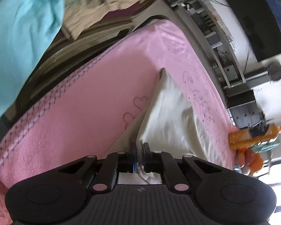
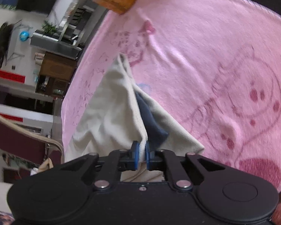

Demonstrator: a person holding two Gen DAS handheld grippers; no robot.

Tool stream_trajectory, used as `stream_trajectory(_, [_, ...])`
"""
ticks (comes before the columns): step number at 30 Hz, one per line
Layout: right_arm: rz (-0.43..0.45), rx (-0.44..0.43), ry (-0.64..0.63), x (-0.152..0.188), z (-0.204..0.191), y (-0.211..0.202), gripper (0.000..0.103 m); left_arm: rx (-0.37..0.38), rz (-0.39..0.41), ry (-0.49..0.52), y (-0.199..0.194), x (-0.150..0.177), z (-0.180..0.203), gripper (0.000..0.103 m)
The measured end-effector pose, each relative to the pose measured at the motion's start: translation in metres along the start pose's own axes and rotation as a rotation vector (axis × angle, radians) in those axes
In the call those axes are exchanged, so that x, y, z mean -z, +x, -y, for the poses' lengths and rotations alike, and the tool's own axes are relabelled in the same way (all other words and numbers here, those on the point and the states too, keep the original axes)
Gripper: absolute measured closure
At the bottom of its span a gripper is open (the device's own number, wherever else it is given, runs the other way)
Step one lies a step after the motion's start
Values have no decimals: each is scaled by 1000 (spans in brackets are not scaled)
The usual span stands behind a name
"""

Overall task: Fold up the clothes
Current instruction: 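Lift the hem with both grippers and fold it over toward the collar, then lay the folded hem down and open both grippers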

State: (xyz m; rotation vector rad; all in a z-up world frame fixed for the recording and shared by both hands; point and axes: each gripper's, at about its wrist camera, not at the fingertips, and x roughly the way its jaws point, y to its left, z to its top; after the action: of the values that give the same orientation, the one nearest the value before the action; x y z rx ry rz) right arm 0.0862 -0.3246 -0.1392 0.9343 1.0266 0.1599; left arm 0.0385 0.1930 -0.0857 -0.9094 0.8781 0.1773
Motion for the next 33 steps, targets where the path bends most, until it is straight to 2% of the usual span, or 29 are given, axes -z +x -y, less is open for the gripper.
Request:
stream_trajectory(4, [74,-49,-62,-1,-12,-11,97,-69,89,171,-11,7,23,100])
stream_trajectory(5, [110,-112,-49,-2,-13,-19,98,-42,131,202,-23,9,29,100])
stream_trajectory(7, [180,-259,-14,-6,-12,-40,98,98,185,181,-51,6,33,99])
stream_trajectory(8, [215,-341,9,-8,-11,-52,98,115,210,188,-64,5,37,99])
stream_trajectory(10, [186,-264,12,-8,-6,-51,98,-14,238,285,-71,7,48,99])
stream_trajectory(11, [170,-223,13,-8,-3,-51,98,-59,226,313,-68,9,48,99])
stream_trajectory(15, [107,-59,18,-7,7,-49,98,-156,119,351,-40,24,37,99])
stream_trajectory(16, [98,-51,5,-5,6,-47,98,-180,91,360,-33,27,35,99])
stream_trajectory(18, [117,-58,-40,-4,0,-53,98,-138,100,326,-38,25,28,99])
stream_trajectory(20, [146,-104,-55,-2,-3,-60,98,-81,144,292,-51,19,24,99])
stream_trajectory(21, [143,-100,-55,-1,-2,-61,98,-79,157,294,-56,19,23,99])
stream_trajectory(24, [132,-84,-56,1,1,-64,98,-141,147,351,-54,26,23,99])
stream_trajectory(29, [100,26,-122,10,-1,-62,98,-286,97,490,-36,48,38,99])
stream_trajectory(33, [66,115,-162,17,2,-59,98,-383,71,567,-21,53,42,97])
